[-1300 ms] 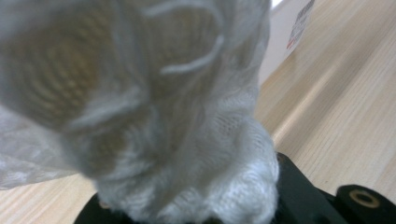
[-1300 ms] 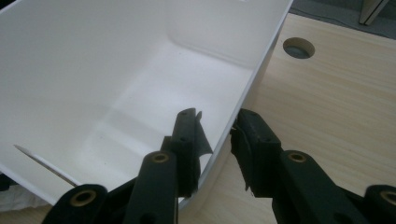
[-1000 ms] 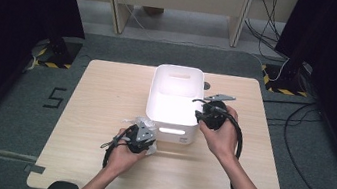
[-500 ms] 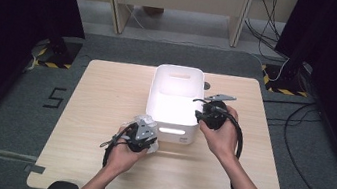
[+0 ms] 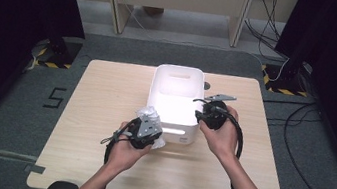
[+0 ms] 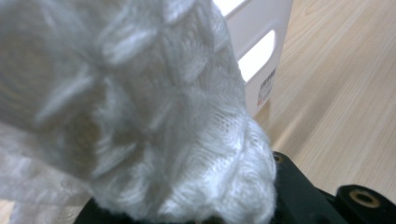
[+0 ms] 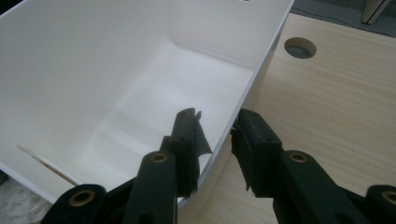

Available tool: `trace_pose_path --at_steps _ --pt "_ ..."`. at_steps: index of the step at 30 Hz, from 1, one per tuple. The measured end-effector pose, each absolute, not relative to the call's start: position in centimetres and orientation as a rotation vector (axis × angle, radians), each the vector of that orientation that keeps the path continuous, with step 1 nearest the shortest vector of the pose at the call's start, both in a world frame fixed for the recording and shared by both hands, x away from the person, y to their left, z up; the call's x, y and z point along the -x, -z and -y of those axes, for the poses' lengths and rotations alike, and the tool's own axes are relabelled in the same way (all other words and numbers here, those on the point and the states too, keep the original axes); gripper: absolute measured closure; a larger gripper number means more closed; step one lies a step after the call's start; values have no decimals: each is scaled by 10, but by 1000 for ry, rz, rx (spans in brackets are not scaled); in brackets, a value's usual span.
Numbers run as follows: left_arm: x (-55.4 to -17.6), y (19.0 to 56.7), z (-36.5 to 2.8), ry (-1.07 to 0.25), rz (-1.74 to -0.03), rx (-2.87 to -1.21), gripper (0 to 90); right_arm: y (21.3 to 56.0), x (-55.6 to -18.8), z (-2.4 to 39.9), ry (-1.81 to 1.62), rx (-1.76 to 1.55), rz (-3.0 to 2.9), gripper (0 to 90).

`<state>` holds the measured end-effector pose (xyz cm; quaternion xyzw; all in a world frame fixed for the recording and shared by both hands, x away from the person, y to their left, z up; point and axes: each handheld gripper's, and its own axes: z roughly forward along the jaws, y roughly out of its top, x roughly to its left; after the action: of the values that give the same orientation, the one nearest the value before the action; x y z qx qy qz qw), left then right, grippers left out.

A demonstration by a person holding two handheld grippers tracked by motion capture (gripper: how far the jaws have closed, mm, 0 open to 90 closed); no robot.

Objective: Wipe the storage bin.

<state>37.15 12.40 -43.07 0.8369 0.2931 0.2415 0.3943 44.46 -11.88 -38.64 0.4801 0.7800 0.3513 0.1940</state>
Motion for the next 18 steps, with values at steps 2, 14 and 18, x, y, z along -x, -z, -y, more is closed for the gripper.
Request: trace_pose_path --at_steps 2,14,18 --pt "-371 428 -123 -621 -737 -2123 816 386 -445 119 -987 -1348 -2188 692" --pt "-372 427 -119 -636 -738 -2125 816 387 -445 119 -989 -1349 -2188 688" --pt "-372 431 -117 -641 -730 -2140 816 387 -445 118 -991 -1349 -2189 687"
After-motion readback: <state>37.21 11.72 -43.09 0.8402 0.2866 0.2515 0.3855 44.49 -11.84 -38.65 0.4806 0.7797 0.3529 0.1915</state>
